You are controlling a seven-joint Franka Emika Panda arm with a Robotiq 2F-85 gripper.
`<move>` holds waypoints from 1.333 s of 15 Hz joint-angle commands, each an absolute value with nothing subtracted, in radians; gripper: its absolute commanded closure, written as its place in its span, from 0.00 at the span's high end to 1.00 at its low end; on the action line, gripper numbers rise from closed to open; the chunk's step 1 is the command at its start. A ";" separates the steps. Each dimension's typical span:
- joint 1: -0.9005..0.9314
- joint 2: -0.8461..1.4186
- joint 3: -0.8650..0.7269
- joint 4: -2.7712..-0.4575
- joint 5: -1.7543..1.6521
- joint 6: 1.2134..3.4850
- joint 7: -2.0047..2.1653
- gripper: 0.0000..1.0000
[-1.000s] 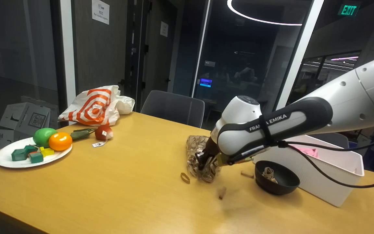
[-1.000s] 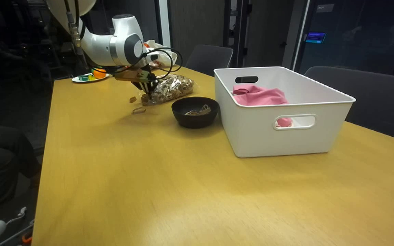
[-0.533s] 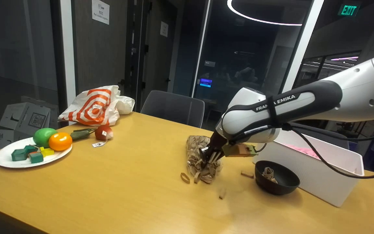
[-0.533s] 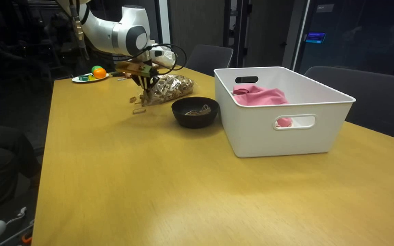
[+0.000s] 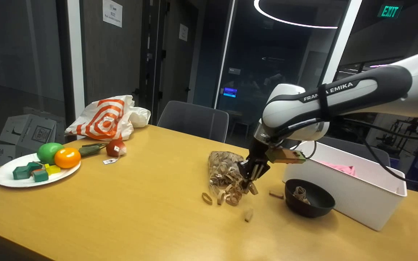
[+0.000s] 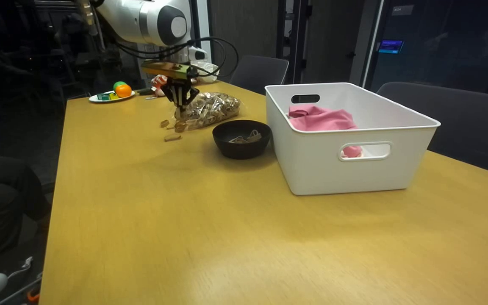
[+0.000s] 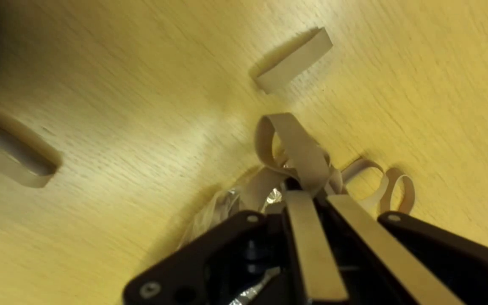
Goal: Pick up rubber bands from the clear rubber band bag and put them in the black bowl two times
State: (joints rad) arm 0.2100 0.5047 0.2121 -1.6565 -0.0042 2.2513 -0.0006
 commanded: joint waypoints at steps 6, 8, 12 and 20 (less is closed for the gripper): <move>0.144 0.363 0.159 -1.718 0.035 2.121 0.001 0.08; 0.129 0.339 0.135 -1.737 0.030 2.134 0.017 0.07; 0.104 0.309 0.074 -1.768 0.007 2.158 0.081 0.07; 0.084 0.335 0.000 -1.803 -0.047 2.211 0.178 0.31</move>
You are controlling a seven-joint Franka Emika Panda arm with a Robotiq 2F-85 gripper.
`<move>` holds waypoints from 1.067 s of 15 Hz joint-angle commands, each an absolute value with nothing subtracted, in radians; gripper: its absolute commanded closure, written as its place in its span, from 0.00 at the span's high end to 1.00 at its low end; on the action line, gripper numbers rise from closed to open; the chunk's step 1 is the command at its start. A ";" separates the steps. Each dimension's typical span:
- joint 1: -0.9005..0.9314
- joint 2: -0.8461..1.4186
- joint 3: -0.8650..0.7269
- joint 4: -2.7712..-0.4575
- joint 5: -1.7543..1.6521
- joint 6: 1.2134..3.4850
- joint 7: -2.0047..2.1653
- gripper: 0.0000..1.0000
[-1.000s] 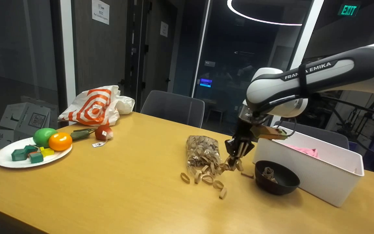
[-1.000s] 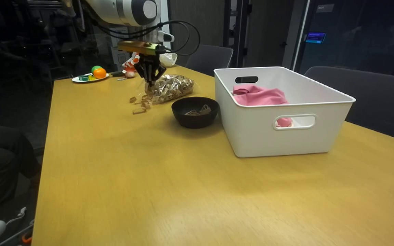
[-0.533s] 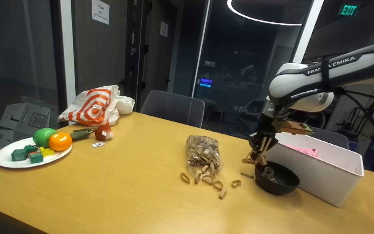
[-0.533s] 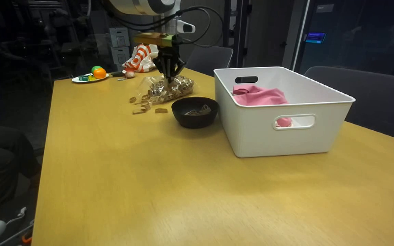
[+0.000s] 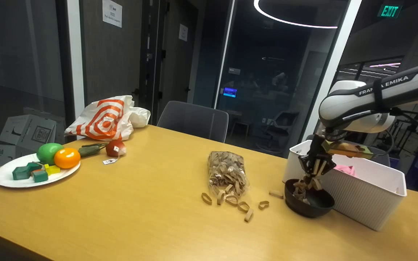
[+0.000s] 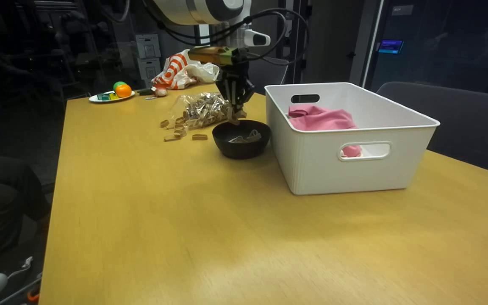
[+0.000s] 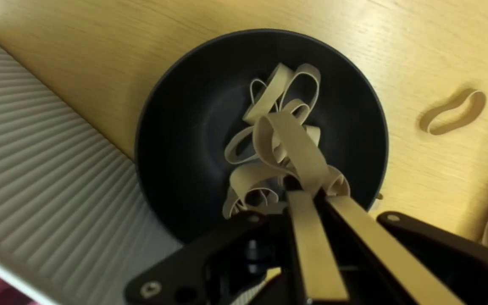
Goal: Pick up rubber bands from the clear rubber band bag and put them in the black bowl two times
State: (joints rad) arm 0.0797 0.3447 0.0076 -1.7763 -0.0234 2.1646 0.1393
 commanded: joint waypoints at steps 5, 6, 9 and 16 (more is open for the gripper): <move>0.090 0.324 0.000 -1.836 -0.056 2.285 0.187 0.65; 0.090 0.324 0.001 -1.840 -0.056 2.295 0.186 0.73; 0.100 0.332 0.019 -1.843 -0.050 2.345 0.161 0.95; 0.166 0.393 0.069 -1.813 -0.169 2.411 0.030 1.00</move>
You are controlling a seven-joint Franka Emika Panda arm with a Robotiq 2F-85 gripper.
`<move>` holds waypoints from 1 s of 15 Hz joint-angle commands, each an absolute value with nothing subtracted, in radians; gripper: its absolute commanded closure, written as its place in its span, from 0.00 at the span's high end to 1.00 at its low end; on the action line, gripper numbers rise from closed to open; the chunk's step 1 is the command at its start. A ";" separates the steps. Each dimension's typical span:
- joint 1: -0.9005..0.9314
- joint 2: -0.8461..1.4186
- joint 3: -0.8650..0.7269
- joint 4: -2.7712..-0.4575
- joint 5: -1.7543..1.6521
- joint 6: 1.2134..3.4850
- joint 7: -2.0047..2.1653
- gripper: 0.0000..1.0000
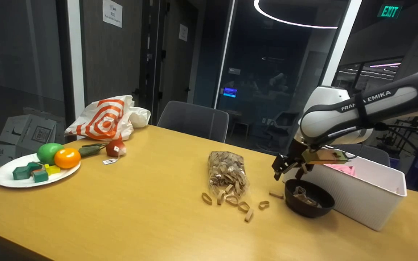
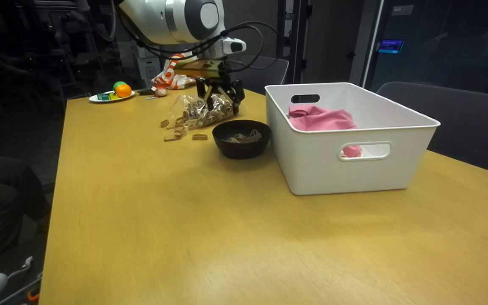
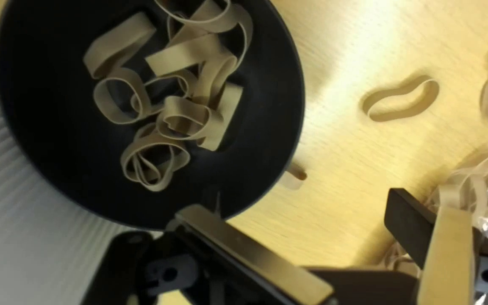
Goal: Pick up rubber bands from the clear rubber band bag and put them in the black bowl two times
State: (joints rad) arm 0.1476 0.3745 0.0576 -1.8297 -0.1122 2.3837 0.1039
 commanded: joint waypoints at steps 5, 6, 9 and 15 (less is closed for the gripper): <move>0.175 0.423 0.067 -1.786 -0.274 2.440 -0.075 1.00; 0.172 0.434 0.070 -1.774 -0.278 2.440 -0.096 1.00; 0.161 0.475 0.085 -1.737 -0.274 2.433 -0.182 1.00; 0.154 0.552 0.087 -1.675 -0.276 2.419 -0.297 1.00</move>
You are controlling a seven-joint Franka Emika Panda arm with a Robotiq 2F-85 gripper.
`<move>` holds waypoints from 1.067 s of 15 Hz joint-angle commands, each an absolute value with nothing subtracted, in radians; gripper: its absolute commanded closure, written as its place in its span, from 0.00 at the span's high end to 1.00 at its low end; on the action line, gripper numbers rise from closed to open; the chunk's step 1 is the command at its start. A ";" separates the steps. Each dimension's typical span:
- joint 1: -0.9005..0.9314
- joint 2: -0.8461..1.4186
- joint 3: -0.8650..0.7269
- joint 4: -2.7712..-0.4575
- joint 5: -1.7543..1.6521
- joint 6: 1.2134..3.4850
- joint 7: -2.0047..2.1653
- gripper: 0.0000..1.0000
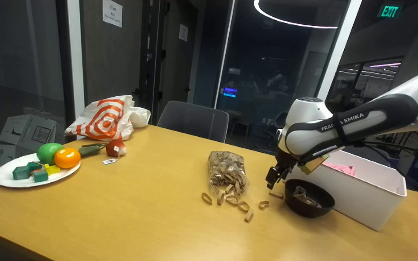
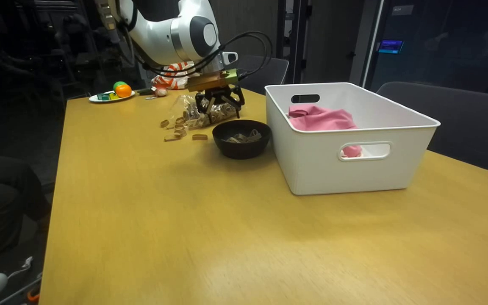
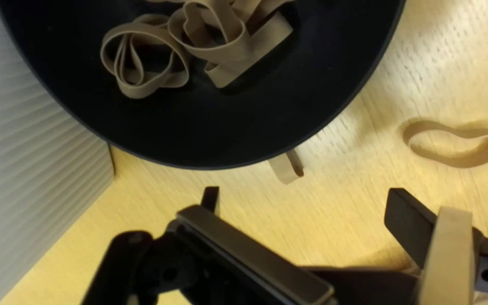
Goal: Pick up rubber bands from the clear rubber band bag and put them in the black bowl two times
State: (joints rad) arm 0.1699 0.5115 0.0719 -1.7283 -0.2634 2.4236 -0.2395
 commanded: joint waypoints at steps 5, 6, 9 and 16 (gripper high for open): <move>0.144 0.590 0.094 -1.666 -0.265 2.413 -0.350 1.00; 0.142 0.596 0.096 -1.665 -0.264 2.412 -0.354 1.00; 0.143 0.608 0.097 -1.666 -0.270 2.416 -0.365 1.00; 0.140 0.606 0.112 -1.672 -0.262 2.425 -0.391 0.35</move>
